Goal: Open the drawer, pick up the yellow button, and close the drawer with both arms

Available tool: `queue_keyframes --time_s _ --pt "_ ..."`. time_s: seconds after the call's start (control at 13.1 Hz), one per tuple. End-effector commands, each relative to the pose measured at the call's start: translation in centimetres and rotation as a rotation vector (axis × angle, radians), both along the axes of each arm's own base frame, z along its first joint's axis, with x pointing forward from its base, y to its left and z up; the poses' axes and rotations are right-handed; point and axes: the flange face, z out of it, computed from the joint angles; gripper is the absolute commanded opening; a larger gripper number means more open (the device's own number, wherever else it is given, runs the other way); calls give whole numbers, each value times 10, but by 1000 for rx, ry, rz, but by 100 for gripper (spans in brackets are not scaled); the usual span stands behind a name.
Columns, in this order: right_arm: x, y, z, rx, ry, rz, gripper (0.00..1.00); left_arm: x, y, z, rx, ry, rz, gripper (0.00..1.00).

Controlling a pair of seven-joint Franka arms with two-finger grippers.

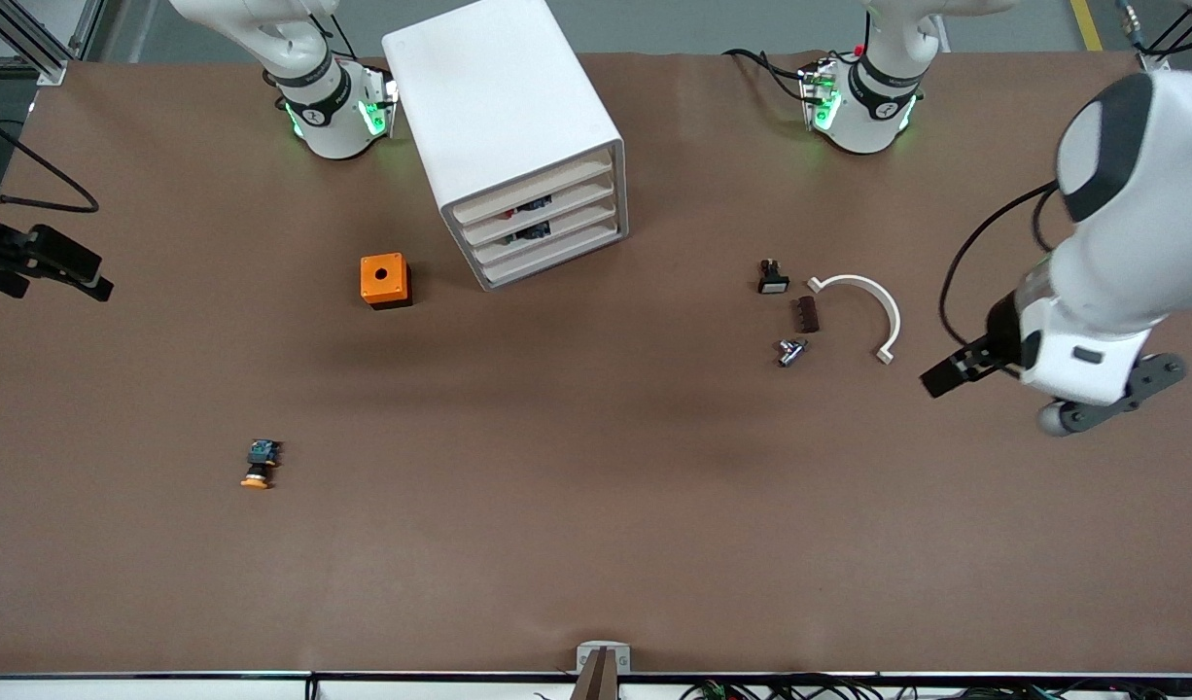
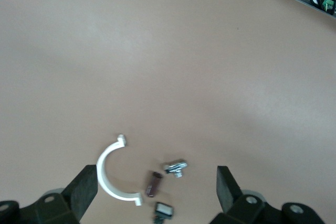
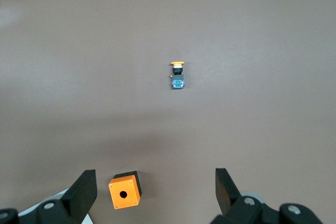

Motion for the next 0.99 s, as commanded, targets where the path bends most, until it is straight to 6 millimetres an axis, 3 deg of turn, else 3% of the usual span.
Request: queue_keyframes --time_s 0.0,0.23,0.46,0.91 --pt "-17 -4 10 -7 -13 -19 100 -22 25 29 35 10 -80 100" --pt "-18 -2 6 -9 -2 -16 100 -36 41 58 37 -24 -160 100" --pt "-17 -5 4 -11 3 -18 100 -59 59 74 50 -28 -212 100" --pt "-17 -10 5 -10 2 -22 100 -92 115 82 -11 -24 -284 100"
